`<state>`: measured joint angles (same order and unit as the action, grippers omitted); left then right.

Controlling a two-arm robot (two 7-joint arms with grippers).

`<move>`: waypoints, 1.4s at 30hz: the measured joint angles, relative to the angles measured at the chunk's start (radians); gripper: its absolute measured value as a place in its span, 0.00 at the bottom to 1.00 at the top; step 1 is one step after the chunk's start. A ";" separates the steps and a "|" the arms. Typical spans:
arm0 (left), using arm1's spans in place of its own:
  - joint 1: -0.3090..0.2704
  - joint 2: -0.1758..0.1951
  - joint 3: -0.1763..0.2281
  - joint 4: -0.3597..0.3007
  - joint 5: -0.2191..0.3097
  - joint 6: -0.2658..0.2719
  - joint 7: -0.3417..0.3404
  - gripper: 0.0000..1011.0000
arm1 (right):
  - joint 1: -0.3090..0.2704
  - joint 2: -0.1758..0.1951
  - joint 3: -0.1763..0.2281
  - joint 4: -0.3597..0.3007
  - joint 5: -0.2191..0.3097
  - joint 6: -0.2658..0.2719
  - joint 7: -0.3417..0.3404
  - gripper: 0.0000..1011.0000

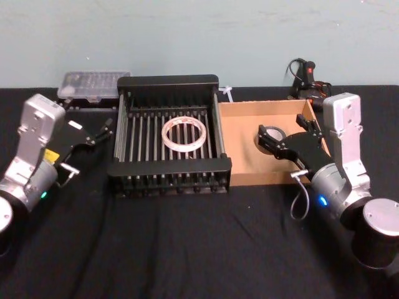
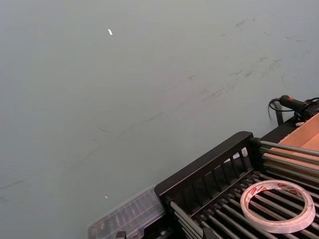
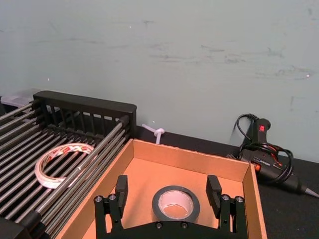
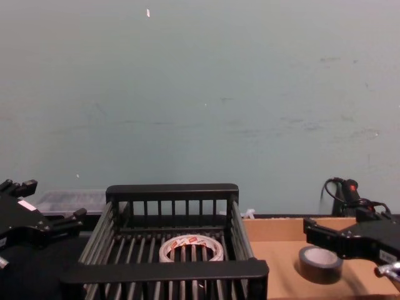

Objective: Pick up the white tape and place it into the black box , Pick up the silver tape and place it into the brown box.

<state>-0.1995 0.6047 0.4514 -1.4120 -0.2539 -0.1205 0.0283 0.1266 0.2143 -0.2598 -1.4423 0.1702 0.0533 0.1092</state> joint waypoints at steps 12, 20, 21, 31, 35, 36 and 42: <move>0.000 0.000 0.000 0.000 0.000 0.000 0.000 0.99 | -0.014 -0.028 0.009 0.035 -0.054 -0.058 -0.013 0.99; 0.000 0.000 0.000 0.000 0.000 0.000 0.000 0.99 | -0.021 -0.032 0.023 0.039 -0.054 -0.087 0.004 0.99; 0.000 0.000 0.000 0.000 0.000 0.000 0.000 0.99 | -0.020 -0.032 0.023 0.039 -0.054 -0.086 0.004 0.99; 0.000 0.000 0.000 0.000 0.000 0.000 0.000 0.99 | -0.020 -0.031 0.020 0.037 -0.054 -0.080 0.003 0.99; 0.000 0.000 0.000 0.000 0.000 0.000 0.000 0.99 | -0.019 -0.031 0.019 0.037 -0.054 -0.078 0.003 0.99; 0.000 0.000 0.000 0.000 0.000 0.000 0.000 0.99 | -0.019 -0.031 0.019 0.037 -0.054 -0.077 0.002 0.99; 0.000 0.000 0.000 0.000 0.000 0.000 0.000 0.99 | -0.019 -0.030 0.018 0.036 -0.053 -0.076 0.002 0.99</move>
<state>-0.1995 0.6047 0.4514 -1.4120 -0.2540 -0.1205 0.0283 0.1081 0.1838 -0.2418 -1.4062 0.1168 -0.0223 0.1112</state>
